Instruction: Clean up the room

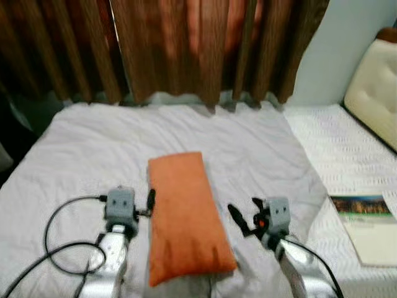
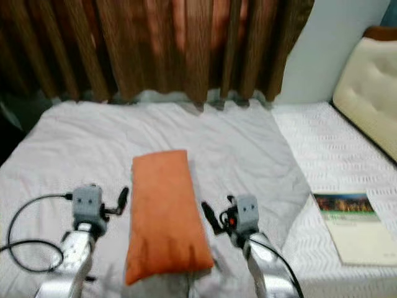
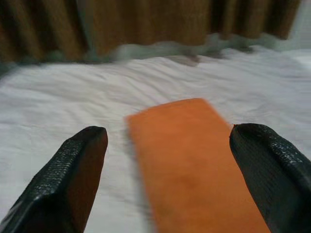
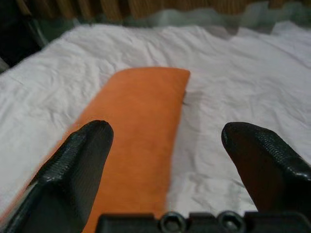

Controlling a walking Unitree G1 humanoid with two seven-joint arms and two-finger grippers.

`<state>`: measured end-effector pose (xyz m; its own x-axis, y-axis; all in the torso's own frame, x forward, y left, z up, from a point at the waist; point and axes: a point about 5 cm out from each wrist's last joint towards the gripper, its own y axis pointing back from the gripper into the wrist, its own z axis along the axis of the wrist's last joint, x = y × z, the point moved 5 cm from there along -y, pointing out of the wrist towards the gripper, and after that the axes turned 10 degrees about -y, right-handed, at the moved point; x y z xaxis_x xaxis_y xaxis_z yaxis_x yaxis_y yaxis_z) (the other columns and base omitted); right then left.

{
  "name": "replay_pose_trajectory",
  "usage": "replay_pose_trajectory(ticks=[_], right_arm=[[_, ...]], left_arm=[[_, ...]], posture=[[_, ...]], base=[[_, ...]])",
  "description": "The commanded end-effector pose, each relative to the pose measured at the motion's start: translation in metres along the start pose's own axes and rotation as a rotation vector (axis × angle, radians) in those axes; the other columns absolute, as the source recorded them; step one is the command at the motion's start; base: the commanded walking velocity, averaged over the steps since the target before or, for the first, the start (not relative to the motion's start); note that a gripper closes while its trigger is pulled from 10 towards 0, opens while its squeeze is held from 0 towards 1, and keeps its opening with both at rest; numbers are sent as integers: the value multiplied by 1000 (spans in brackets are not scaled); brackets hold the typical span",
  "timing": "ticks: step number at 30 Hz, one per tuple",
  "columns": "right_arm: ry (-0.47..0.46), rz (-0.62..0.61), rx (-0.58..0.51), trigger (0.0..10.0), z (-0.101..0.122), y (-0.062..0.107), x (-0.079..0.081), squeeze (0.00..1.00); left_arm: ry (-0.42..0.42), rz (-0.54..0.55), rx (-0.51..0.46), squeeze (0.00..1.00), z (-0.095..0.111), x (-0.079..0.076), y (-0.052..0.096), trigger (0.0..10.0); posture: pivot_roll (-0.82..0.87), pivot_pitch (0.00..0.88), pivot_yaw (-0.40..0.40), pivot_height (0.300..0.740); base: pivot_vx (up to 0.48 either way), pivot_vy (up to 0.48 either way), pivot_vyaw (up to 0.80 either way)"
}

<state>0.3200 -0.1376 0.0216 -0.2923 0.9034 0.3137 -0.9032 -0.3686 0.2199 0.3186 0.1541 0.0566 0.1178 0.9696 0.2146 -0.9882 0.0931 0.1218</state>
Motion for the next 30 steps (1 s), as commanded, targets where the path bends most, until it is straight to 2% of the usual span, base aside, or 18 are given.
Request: replay_pose_trajectory(ticks=[1, 4, 5, 7, 8, 10, 11, 14, 16, 17, 19, 25, 28, 30], right_arm=[[-76, 13, 18, 10000, 2, -13, 8, 0], [-123, 15, 39, 10000, 0, -19, 14, 0], [-133, 24, 50, 10000, -2, -22, 18, 0], [-159, 15, 85, 10000, -8, -31, 21, 0], [-174, 1, 92, 10000, -8, -33, 19, 0], [-156, -20, 80, 10000, -4, -34, 15, 0], [-156, -20, 80, 10000, -4, -34, 15, 0], [-102, -80, 46, 10000, 8, -37, 4, 0], [-74, -103, 13, 10000, 16, -38, 0, 0], [-26, -119, -58, 10000, 33, -38, -1, 0], [0, -110, -145, 10000, 51, -37, 5, 0], [-73, -105, -245, 10000, 69, -38, 17, 0], [-162, -104, -308, 10000, 82, -38, 23, 0], [-196, -103, -323, 10000, 87, -38, 26, 0]], left_arm=[[19, 22, 72, 0, -13, 17, -8, 10000], [13, 18, 94, 0, -16, 24, -13, 10000], [23, 29, 103, 0, -18, 32, -16, 10000], [48, 62, 131, 0, -23, 49, -27, 10000], [67, 79, 152, 0, -23, 59, -36, 10000], [91, 86, 144, 0, -17, 64, -45, 10000], [91, 86, 144, 0, -17, 64, -45, 10000], [157, 72, 130, 0, -7, 65, -58, 10000], [161, 62, 122, 0, -2, 64, -62, 10000], [155, 56, 93, 0, 8, 65, -68, 10000], [173, 60, 45, 0, 22, 71, -73, 10000], [267, 90, -6, 0, 32, 78, -76, 10000], [392, 57, -29, 0, 31, 65, -77, 10000], [509, 32, -28, 0, 25, 51, -77, 10000]], posture=[[44, 33, -35, 740], [41, 64, -33, 740], [38, 124, -35, 740], [43, 169, -38, 740], [46, 241, -46, 740], [34, 306, -49, 740], [34, 306, -49, 740], [-12, 386, -55, 740], [-30, 419, -58, 740], [-52, 469, -52, 740], [-65, 507, -41, 740], [-95, 583, -36, 740], [-97, 606, -35, 740], [-99, 619, -36, 740]], base=[[0, 0, 0], [0, 0, 0], [0, 0, 0], [0, 0, 0], [0, 0, 0], [0, 0, 0], [0, 0, 0], [0, 0, 0], [0, 0, 0], [0, 0, 0], [0, 0, 0], [0, 0, 0], [0, 0, 0], [0, 0, 0]])
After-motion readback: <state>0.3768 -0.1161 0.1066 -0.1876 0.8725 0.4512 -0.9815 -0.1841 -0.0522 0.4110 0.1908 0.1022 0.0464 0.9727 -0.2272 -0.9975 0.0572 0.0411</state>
